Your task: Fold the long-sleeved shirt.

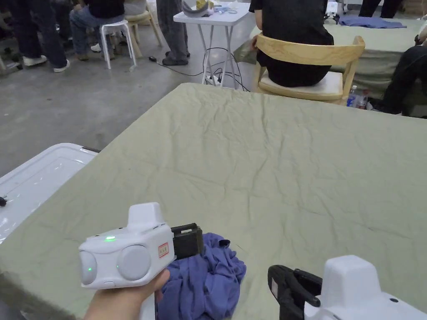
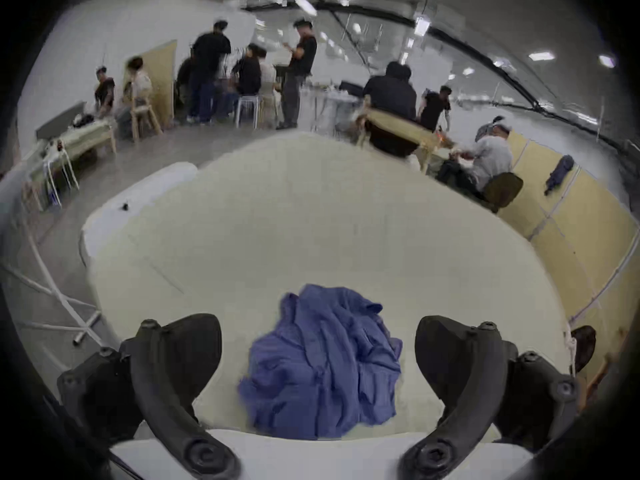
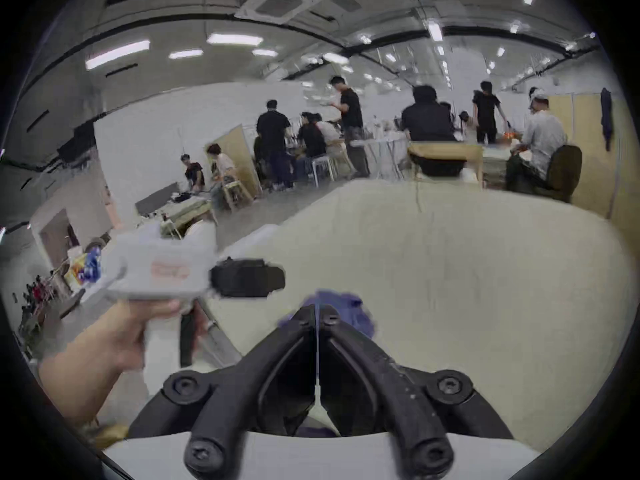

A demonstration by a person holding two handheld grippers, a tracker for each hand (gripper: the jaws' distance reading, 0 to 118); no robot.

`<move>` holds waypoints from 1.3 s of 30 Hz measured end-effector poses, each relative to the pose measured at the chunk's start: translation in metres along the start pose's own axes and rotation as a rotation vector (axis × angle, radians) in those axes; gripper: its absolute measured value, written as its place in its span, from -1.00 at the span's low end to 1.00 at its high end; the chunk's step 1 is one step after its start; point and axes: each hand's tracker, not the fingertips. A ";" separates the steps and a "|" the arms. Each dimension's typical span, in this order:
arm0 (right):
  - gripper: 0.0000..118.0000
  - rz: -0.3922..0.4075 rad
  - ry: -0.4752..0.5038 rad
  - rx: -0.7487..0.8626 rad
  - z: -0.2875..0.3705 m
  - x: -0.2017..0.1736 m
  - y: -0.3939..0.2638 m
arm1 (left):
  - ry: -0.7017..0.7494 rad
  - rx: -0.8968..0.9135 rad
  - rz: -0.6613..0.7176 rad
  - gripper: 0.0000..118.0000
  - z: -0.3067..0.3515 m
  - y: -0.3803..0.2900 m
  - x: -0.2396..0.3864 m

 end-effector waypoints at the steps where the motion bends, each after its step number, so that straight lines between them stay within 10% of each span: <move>1: -0.93 -0.016 -0.034 -0.022 0.000 0.009 -0.007 | -0.006 -0.029 -0.008 0.91 -0.021 -0.001 0.006; 5: -0.93 -0.120 -0.108 -0.063 0.005 0.036 -0.027 | 0.051 -0.180 -0.070 0.69 -0.102 -0.013 0.005; 6: -0.93 -0.135 -0.125 -0.077 0.006 0.042 -0.030 | 0.131 -0.244 -0.078 0.32 -0.124 -0.017 0.003; 7: -0.93 -0.135 -0.128 -0.078 0.007 0.046 -0.032 | 0.174 -0.275 -0.064 -0.46 -0.132 -0.018 0.002; 8: -0.93 -0.137 -0.132 -0.076 0.010 0.049 -0.033 | 0.142 -0.270 -0.018 -0.65 -0.132 -0.017 0.000; 25: -0.93 -0.189 -0.089 0.203 0.119 0.063 -0.009 | -0.275 0.454 -0.310 -0.78 0.146 0.148 0.199; 39: -0.93 -0.257 -0.228 0.176 0.150 0.116 -0.049 | -0.303 -0.084 -0.504 -0.78 -0.065 -0.010 0.363</move>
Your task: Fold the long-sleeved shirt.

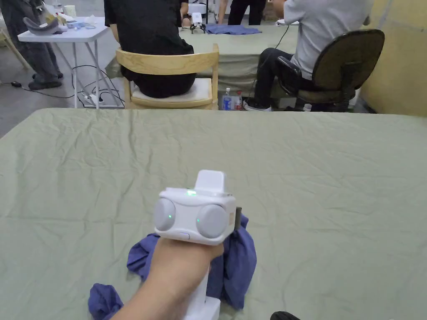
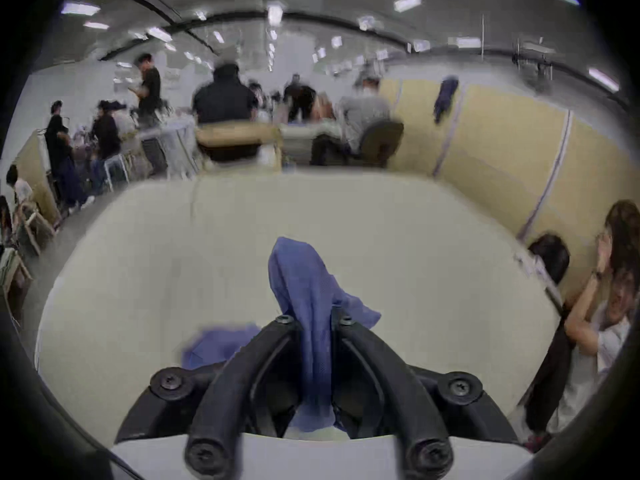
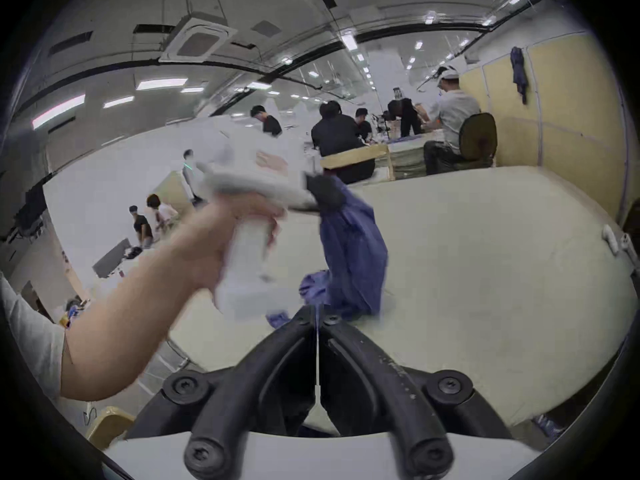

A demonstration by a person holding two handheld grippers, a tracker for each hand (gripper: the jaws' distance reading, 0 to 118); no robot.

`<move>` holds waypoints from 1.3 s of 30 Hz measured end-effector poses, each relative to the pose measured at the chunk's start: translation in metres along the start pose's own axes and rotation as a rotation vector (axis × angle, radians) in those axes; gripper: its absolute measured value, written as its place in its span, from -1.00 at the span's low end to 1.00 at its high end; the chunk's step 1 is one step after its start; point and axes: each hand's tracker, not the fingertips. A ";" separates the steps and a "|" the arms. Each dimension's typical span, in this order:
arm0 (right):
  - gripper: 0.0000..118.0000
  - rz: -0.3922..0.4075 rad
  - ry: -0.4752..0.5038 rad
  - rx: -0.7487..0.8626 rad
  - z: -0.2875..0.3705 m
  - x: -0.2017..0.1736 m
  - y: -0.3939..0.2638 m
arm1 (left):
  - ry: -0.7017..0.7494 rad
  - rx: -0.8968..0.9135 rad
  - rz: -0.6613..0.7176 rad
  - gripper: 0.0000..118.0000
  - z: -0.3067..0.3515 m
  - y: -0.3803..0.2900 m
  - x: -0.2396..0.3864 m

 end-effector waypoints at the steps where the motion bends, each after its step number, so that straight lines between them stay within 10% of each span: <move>1: -0.93 -0.008 -0.012 -0.010 -0.001 0.006 -0.002 | -0.007 -0.082 0.007 -0.78 -0.024 -0.017 0.009; 6: -0.94 -0.034 -0.067 -0.051 -0.002 0.025 -0.007 | -0.095 -0.260 0.054 -0.73 -0.091 -0.079 0.041; 10: -0.94 -0.085 -0.018 -0.023 -0.002 0.035 -0.007 | -0.234 -0.214 0.164 0.93 -0.081 -0.073 0.031; 11: -0.94 -0.105 -0.003 -0.022 -0.001 0.036 -0.005 | -0.237 -0.185 0.183 1.00 -0.068 -0.067 0.025; 19: -0.94 -0.103 -0.011 0.015 0.003 0.026 -0.004 | -0.054 0.095 0.079 0.83 0.089 -0.073 -0.048; 20: -0.94 -0.106 -0.012 0.012 0.002 0.025 -0.007 | -0.001 0.070 0.057 0.50 0.101 -0.086 -0.056; 22: -0.94 -0.111 -0.017 -0.002 -0.003 0.024 -0.012 | 0.081 0.006 0.027 -0.97 0.112 -0.113 -0.071; 27: -0.94 -0.101 -0.008 -0.033 -0.016 0.020 -0.022 | 0.079 -0.107 0.129 -0.82 0.116 -0.151 -0.115; 30: -0.94 -0.105 -0.007 -0.052 -0.028 0.023 -0.022 | 0.114 -0.053 0.143 0.79 0.099 -0.131 -0.130; 31: -0.94 -0.109 -0.009 -0.058 -0.031 0.024 -0.021 | 0.142 -0.033 0.119 1.00 0.085 -0.118 -0.132; 36: -0.94 -0.123 -0.050 -0.086 -0.049 0.036 -0.017 | 0.124 -0.040 0.025 0.85 -0.021 -0.052 -0.143; 39: -0.94 -0.139 -0.071 -0.114 -0.062 0.049 -0.016 | 0.168 -0.108 0.091 0.38 -0.097 -0.035 -0.151</move>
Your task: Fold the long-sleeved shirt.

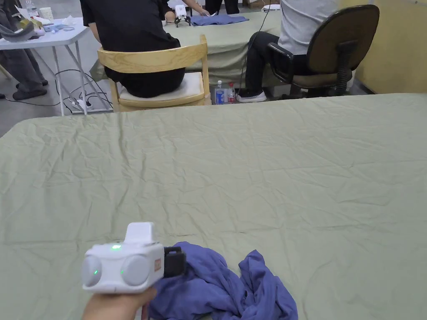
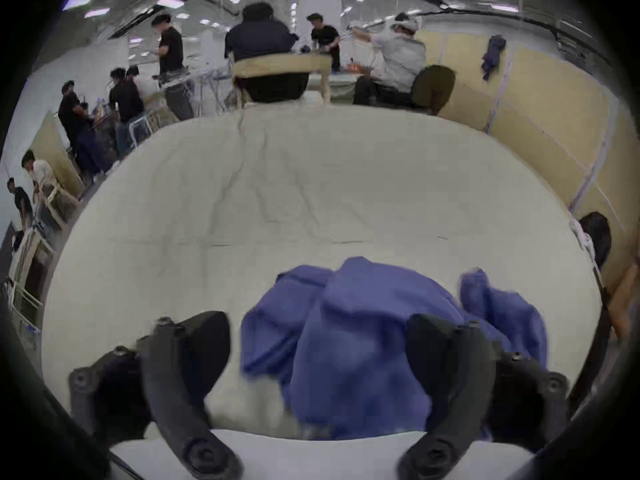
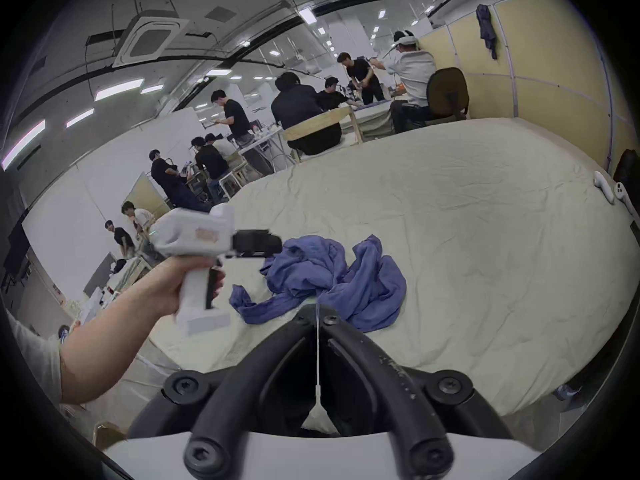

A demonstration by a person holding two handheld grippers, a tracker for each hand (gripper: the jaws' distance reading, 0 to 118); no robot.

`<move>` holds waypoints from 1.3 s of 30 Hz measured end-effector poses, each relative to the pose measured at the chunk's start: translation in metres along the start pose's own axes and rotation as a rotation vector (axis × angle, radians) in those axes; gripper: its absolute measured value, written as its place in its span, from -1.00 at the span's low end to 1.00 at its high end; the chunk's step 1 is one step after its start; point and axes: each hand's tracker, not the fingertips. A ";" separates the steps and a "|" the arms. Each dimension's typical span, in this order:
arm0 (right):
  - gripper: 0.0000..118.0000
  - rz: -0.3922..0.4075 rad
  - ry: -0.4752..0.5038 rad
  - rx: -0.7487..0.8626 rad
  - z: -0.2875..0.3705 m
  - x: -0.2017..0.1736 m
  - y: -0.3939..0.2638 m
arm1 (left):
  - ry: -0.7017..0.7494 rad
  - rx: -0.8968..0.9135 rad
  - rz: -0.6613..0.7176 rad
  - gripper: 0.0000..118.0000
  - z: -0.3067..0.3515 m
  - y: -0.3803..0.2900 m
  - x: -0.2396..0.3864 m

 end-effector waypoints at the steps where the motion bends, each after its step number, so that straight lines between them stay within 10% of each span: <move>1: -0.94 -0.004 -0.005 -0.004 -0.005 0.004 0.002 | -0.011 -0.019 -0.018 0.32 -0.018 0.003 0.004; 6: -0.94 -0.007 -0.037 -0.040 -0.042 0.025 0.021 | -0.008 -0.041 -0.186 0.02 -0.039 -0.007 0.029; 8: -0.88 -0.030 -0.050 -0.052 -0.068 0.035 0.036 | 0.004 0.009 -0.197 -0.73 -0.018 -0.011 0.035; 9: -0.61 -0.036 -0.058 -0.050 -0.085 0.040 0.044 | 0.014 0.031 -0.199 -0.84 -0.009 -0.012 0.037; 11: 0.92 -0.044 -0.129 -0.103 -0.126 0.050 0.060 | -0.024 0.072 -0.192 -0.84 0.010 -0.012 0.038; 12: 1.00 -0.045 -0.163 -0.109 -0.142 0.052 0.064 | -0.037 0.087 -0.183 -0.84 0.018 -0.012 0.033; 17: 0.91 0.048 -0.239 -0.262 -0.247 0.060 0.070 | -0.091 0.143 -0.115 -0.84 0.063 -0.011 0.025; 18: 0.72 0.046 -0.230 -0.318 -0.254 0.059 0.073 | -0.093 0.143 -0.110 -0.84 0.069 -0.011 0.024; 21: -0.74 0.030 -0.183 -0.491 -0.271 0.065 0.058 | -0.107 0.151 -0.111 -0.84 0.083 -0.015 0.017; 39: -0.73 0.193 -0.024 0.334 0.053 -0.037 0.114 | -0.155 0.538 0.186 -0.84 0.327 -0.030 -0.028</move>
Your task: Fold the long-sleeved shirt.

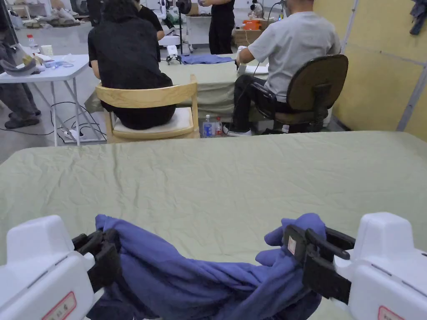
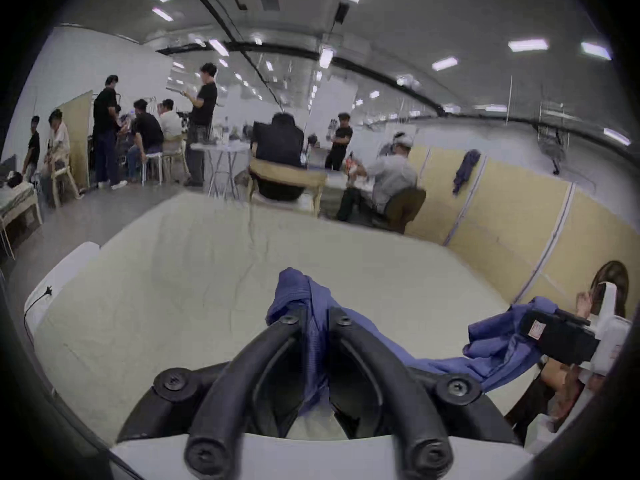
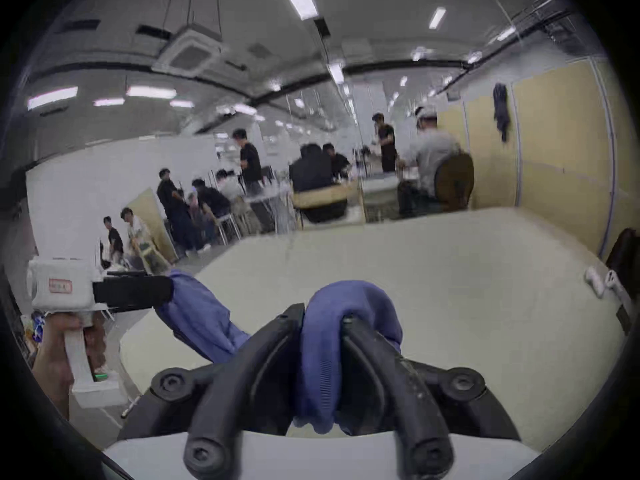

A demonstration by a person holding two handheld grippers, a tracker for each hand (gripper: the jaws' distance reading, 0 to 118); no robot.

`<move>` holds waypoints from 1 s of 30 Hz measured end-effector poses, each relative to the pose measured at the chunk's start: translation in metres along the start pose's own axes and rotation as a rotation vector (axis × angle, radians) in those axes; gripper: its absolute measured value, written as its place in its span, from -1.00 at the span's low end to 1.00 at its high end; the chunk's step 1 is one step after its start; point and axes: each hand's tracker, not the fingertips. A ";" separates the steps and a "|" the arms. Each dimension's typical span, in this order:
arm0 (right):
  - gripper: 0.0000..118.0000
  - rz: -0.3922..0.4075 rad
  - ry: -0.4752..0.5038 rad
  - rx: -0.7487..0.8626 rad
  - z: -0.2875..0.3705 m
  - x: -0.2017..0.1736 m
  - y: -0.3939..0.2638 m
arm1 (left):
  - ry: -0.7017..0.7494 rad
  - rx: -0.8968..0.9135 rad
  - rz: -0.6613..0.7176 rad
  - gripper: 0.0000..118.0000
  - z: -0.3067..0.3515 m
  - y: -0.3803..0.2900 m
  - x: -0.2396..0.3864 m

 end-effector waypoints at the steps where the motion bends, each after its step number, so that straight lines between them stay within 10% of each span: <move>1: -0.73 0.010 -0.003 -0.010 -0.002 -0.002 0.017 | -0.006 0.017 -0.004 -0.84 0.003 0.014 0.005; 13: -0.73 0.159 -0.081 0.069 -0.086 -0.013 0.251 | -0.042 0.115 -0.023 -0.84 -0.067 0.200 0.007; 18: -0.73 0.251 -0.255 0.083 -0.134 -0.016 0.319 | 0.011 0.208 -0.079 -0.84 -0.099 0.258 0.006; 30: -0.73 0.174 -0.296 0.015 -0.270 0.022 0.313 | 0.072 0.174 -0.097 -0.84 -0.228 0.264 -0.014</move>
